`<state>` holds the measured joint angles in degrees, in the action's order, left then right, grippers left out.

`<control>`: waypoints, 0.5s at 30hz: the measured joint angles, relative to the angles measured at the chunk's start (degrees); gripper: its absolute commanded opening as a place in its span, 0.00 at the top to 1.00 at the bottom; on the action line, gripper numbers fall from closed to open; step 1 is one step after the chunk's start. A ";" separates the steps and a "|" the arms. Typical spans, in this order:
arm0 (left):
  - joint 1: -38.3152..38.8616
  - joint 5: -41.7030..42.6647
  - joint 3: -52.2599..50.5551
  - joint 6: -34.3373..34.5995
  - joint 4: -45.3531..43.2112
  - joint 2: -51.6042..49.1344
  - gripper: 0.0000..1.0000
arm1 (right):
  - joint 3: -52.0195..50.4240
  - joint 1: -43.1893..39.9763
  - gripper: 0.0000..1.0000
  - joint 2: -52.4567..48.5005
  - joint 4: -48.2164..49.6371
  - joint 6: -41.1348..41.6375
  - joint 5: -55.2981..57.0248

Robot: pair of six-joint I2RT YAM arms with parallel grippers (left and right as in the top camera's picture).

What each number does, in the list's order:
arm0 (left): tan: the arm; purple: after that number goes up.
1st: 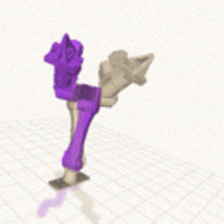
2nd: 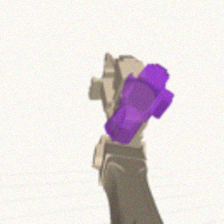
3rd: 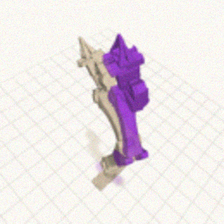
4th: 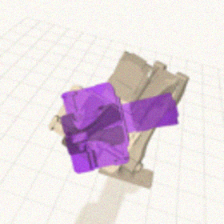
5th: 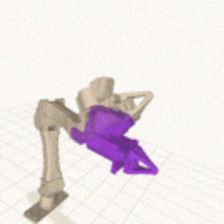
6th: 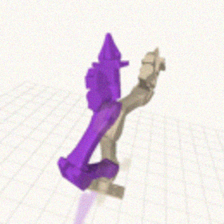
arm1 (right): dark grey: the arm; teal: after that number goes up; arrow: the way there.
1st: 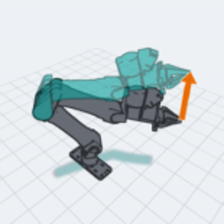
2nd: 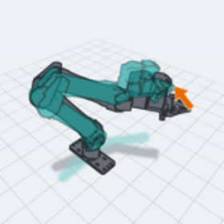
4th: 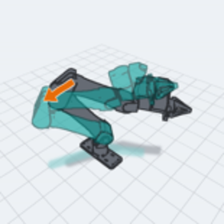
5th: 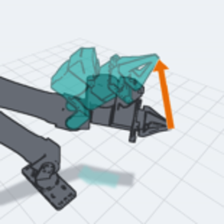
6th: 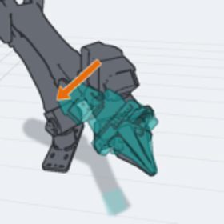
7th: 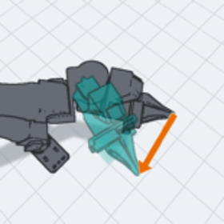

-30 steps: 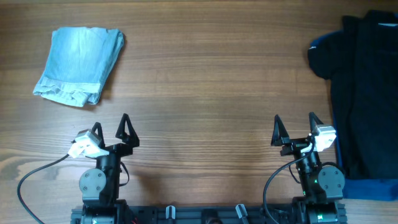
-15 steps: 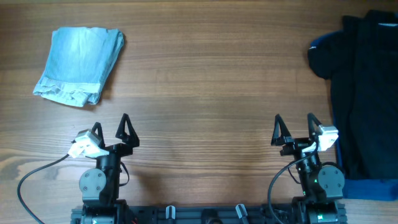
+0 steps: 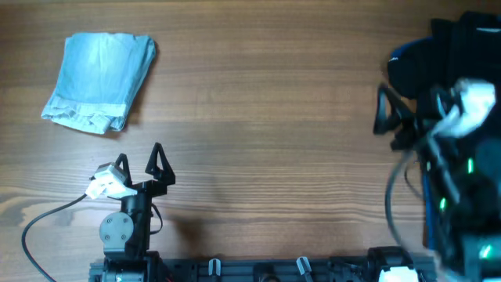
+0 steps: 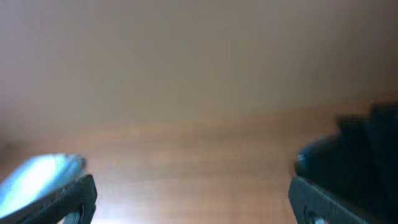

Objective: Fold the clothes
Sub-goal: 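Reach the right gripper into the dark clothing pile at right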

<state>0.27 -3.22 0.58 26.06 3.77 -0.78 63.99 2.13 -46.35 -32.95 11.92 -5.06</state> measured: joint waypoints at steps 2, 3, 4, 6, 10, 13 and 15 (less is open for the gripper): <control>0.00 0.00 0.00 0.00 0.04 -0.13 0.00 | 14.67 -1.14 0.00 -15.04 -6.03 -1.84 1.14; 0.00 0.02 0.00 0.00 0.07 -0.04 0.00 | 20.39 -1.99 0.00 -21.77 -8.81 -2.71 2.75; 0.00 0.00 0.00 0.00 0.07 -0.09 0.00 | 26.60 -3.50 0.00 -29.73 -11.65 -4.37 5.77; 0.00 0.00 0.00 0.00 0.11 -0.02 0.00 | 36.41 -7.17 0.00 -44.68 -14.38 -8.20 11.65; 0.00 0.02 0.00 0.00 0.07 -0.02 0.00 | 40.39 -15.21 0.01 -60.13 -9.60 -11.87 16.90; 0.00 0.00 0.00 0.00 0.09 -0.02 0.00 | 40.41 -21.53 0.00 -66.51 -5.55 -12.35 18.29; 0.00 0.00 0.00 0.00 0.09 -0.02 0.00 | 40.41 -24.72 0.11 -69.33 -4.26 -12.70 18.21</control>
<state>0.27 -3.22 0.58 26.06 3.86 -0.80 104.40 -22.59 -115.68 -37.21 -0.78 13.15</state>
